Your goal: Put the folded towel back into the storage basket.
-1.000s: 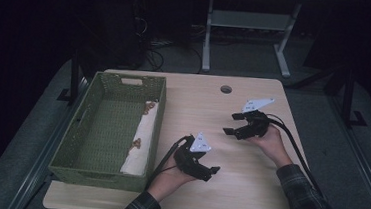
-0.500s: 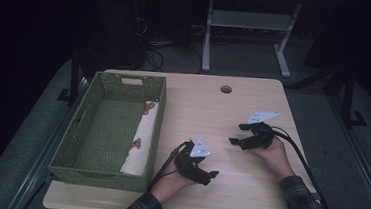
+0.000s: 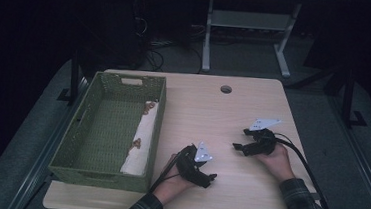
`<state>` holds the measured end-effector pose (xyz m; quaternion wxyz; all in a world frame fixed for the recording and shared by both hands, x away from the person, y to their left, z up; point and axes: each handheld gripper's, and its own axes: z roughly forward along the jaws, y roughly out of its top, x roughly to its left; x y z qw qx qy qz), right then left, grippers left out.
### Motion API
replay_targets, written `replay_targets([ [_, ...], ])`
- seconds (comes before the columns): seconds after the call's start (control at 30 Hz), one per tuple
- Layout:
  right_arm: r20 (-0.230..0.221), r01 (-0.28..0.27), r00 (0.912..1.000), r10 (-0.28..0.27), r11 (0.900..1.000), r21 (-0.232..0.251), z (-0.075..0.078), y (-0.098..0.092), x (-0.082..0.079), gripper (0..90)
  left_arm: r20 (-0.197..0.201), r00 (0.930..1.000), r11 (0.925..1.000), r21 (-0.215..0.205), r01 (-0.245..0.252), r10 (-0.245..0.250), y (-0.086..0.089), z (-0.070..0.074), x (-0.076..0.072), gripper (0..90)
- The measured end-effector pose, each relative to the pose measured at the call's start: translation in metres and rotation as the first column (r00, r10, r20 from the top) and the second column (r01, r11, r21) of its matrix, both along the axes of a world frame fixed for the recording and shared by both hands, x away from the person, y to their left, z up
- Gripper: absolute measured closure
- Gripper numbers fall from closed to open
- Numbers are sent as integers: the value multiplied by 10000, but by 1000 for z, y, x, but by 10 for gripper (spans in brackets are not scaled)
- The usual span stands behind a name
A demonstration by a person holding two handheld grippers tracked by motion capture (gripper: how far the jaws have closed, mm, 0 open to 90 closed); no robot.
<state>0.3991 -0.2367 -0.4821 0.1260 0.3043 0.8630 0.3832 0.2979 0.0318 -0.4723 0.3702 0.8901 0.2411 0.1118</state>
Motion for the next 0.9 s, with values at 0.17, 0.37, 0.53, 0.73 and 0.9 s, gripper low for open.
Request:
replay_targets([
  [0.17,-179,10,9998,-9,10000,37,-1,-1,2,190,-26,10000,9999,76,84,-84,-2,-4,-1,154],
  [0.37,-275,142,9995,-140,9999,61,0,-1,1,173,-116,9999,9997,-207,110,-113,0,-6,0,144],
  [0.53,-265,182,9995,-181,9998,40,-1,-1,2,169,-132,9997,9996,-229,189,-192,0,-7,0,143],
  [0.73,-273,196,9994,-195,9998,42,-1,-1,1,169,-154,9997,9996,-224,200,-203,0,-7,0,142],
  [0.9,-270,190,9995,-189,9998,40,-1,-1,1,169,-170,9997,9996,-215,165,-169,0,-7,0,131],
])
